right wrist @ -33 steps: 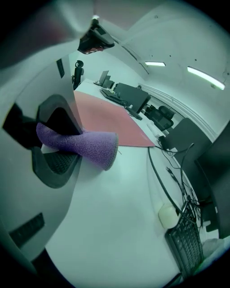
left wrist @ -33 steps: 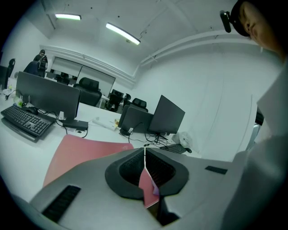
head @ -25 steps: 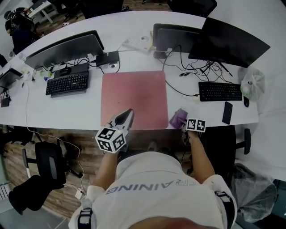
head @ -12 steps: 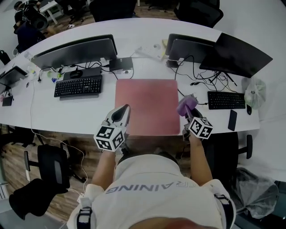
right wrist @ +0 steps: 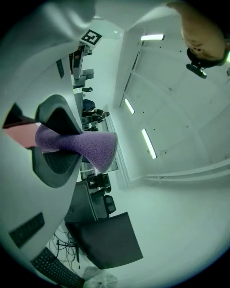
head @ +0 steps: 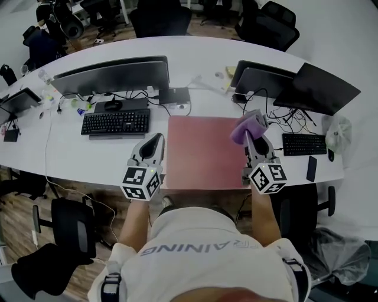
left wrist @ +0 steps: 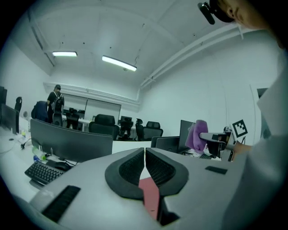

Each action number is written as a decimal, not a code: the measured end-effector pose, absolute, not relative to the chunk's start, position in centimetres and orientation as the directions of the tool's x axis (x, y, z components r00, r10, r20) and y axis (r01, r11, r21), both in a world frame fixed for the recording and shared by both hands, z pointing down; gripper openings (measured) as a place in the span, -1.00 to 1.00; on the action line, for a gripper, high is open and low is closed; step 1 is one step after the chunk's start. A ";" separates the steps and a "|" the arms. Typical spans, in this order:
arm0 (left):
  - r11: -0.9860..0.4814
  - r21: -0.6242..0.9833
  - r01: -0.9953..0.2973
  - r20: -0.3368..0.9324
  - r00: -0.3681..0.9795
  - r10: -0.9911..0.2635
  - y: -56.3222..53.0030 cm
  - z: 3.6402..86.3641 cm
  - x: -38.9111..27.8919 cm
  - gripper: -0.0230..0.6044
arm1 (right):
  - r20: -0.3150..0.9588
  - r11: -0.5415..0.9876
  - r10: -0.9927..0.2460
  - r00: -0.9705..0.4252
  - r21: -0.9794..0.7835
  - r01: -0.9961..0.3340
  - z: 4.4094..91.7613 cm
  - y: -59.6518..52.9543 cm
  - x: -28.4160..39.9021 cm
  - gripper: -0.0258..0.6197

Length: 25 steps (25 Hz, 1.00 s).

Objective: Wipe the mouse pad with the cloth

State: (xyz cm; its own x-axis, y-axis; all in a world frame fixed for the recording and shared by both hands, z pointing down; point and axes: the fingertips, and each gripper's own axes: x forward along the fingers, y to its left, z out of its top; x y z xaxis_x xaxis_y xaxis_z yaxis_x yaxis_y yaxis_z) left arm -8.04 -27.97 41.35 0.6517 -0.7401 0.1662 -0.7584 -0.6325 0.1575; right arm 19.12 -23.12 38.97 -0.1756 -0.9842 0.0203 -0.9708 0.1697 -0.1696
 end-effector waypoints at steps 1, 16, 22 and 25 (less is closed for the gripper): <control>-0.633 0.142 -0.761 0.160 0.649 -0.744 -28.2 41.0 -8.5 -0.82 | -0.005 0.176 -0.984 -0.178 -0.155 -0.972 38.1 -23.2 18.5 -0.61; -0.660 0.171 -0.732 0.169 0.681 -0.712 -28.5 40.8 -9.4 -0.82 | 0.008 0.175 -0.984 -0.179 -0.173 -0.969 37.2 -23.6 16.4 -0.61; -0.662 0.176 -0.728 0.145 0.684 -0.714 -27.8 40.1 -8.3 -0.82 | 0.048 0.159 -0.985 -0.168 -0.159 -0.974 38.0 -22.9 17.6 -0.61; -0.662 0.172 -0.729 0.143 0.684 -0.715 -27.3 39.8 -8.1 -0.82 | 0.059 0.159 -0.984 -0.171 -0.166 -0.973 38.3 -22.6 17.9 -0.61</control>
State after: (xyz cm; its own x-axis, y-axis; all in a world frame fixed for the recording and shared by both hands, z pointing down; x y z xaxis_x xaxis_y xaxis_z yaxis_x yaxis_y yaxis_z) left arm -8.08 -27.27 39.79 0.6838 -0.7155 0.1431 -0.7291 -0.6625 0.1718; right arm 17.87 -22.61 38.25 -0.1706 -0.9836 0.0592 -0.9733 0.1588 -0.1659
